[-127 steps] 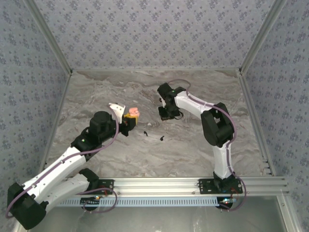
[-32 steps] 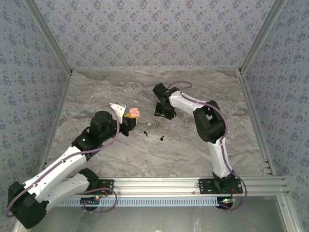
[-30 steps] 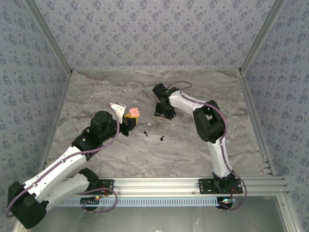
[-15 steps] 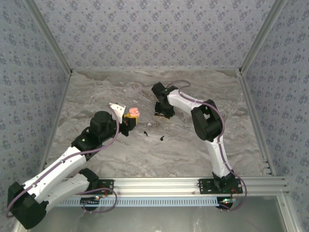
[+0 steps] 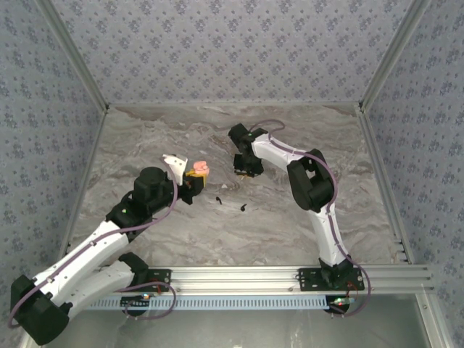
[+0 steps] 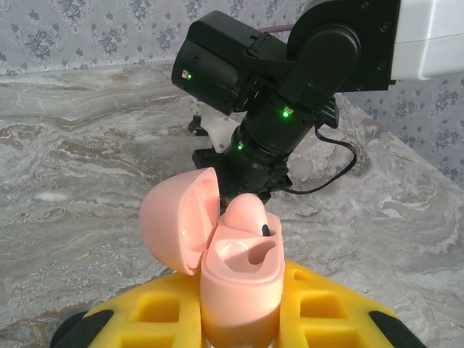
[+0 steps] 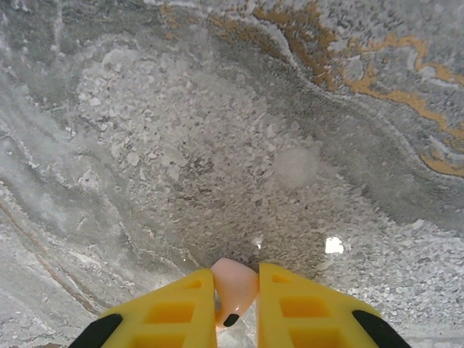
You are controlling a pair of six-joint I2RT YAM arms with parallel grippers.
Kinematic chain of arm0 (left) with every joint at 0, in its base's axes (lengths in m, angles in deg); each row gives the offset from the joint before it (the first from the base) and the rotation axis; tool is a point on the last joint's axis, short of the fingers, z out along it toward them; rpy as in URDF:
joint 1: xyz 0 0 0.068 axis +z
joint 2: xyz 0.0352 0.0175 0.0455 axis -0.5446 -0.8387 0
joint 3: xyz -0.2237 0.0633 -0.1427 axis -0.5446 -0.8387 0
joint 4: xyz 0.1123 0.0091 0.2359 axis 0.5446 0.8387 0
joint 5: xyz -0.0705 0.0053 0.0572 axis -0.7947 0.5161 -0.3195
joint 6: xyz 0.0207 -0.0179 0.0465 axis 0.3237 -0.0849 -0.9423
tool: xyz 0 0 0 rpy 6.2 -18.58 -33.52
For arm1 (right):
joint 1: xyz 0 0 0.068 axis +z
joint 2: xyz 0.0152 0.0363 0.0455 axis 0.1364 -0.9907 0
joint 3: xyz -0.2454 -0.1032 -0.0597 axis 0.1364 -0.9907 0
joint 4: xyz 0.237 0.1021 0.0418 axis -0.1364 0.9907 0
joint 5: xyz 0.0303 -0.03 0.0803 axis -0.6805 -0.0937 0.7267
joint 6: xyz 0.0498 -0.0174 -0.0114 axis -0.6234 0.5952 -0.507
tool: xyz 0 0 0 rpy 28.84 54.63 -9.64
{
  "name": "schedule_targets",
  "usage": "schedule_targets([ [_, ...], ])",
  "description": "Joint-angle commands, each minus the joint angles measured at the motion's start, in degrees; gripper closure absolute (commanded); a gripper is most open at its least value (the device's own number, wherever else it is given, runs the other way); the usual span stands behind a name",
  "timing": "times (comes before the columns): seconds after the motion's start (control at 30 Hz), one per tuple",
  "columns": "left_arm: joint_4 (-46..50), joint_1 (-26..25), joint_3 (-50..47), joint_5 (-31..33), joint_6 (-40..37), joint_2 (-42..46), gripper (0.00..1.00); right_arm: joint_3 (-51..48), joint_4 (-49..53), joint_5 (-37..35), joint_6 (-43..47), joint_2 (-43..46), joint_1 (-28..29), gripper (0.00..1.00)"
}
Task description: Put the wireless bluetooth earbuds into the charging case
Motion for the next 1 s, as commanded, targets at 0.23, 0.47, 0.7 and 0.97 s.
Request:
schedule_targets([
  [0.23,-2.24,0.06,0.88,-0.09,0.48,1.04,0.8,2.26,8.51,1.38,18.07,-1.3,-0.74,0.83],
  [0.47,-2.23,0.12,0.96,0.02,0.62,0.97,0.8,3.99,10.98,1.32,25.13,-2.45,-0.75,0.8],
  [0.7,-2.25,0.13,1.35,-0.23,0.66,0.46,0.8,4.95,10.44,2.4,19.86,-0.73,-0.92,0.58],
  [0.97,-1.97,0.1,1.93,-0.53,0.31,0.01,0.8,1.48,7.34,1.45,10.16,2.43,-1.39,0.56],
])
